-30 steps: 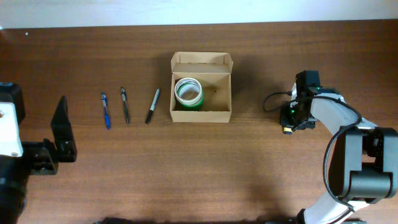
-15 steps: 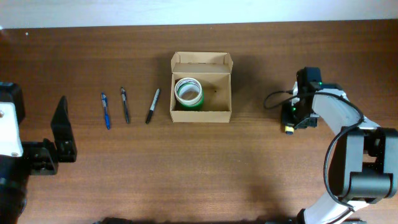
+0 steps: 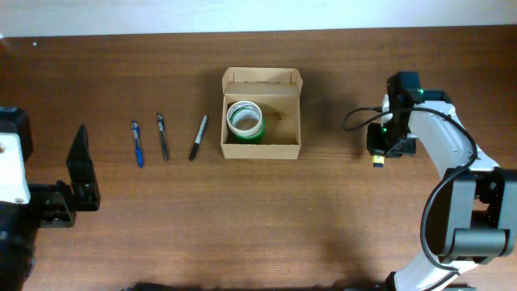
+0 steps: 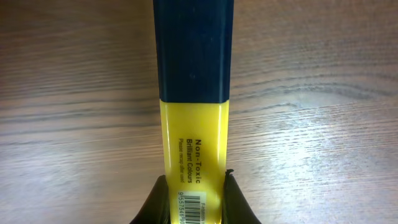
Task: Pack container
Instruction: 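Close the right gripper on the yellow highlighter, then lift the highlighter and carry it left over the box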
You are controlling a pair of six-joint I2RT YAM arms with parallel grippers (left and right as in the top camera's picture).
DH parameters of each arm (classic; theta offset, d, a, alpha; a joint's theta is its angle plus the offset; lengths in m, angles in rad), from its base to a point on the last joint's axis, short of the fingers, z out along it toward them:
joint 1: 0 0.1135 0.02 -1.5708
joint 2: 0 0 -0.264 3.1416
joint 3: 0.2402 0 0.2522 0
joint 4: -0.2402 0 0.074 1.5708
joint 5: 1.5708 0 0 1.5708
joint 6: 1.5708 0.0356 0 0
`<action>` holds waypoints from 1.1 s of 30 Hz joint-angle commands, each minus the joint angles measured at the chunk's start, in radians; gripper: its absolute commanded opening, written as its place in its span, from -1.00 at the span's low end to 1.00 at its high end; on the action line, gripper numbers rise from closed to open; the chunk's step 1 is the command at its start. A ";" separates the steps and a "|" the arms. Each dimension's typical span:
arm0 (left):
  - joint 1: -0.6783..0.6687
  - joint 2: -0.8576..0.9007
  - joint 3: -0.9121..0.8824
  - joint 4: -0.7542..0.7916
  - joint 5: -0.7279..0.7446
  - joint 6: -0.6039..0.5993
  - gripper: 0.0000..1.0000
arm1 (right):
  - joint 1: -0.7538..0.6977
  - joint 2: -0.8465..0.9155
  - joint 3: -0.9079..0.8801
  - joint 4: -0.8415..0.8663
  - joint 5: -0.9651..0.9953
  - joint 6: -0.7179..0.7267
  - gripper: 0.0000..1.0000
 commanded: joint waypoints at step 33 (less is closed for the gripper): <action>-0.003 0.007 -0.004 -0.001 0.008 0.010 0.99 | 0.411 -0.019 0.392 -0.238 0.006 -0.003 -0.92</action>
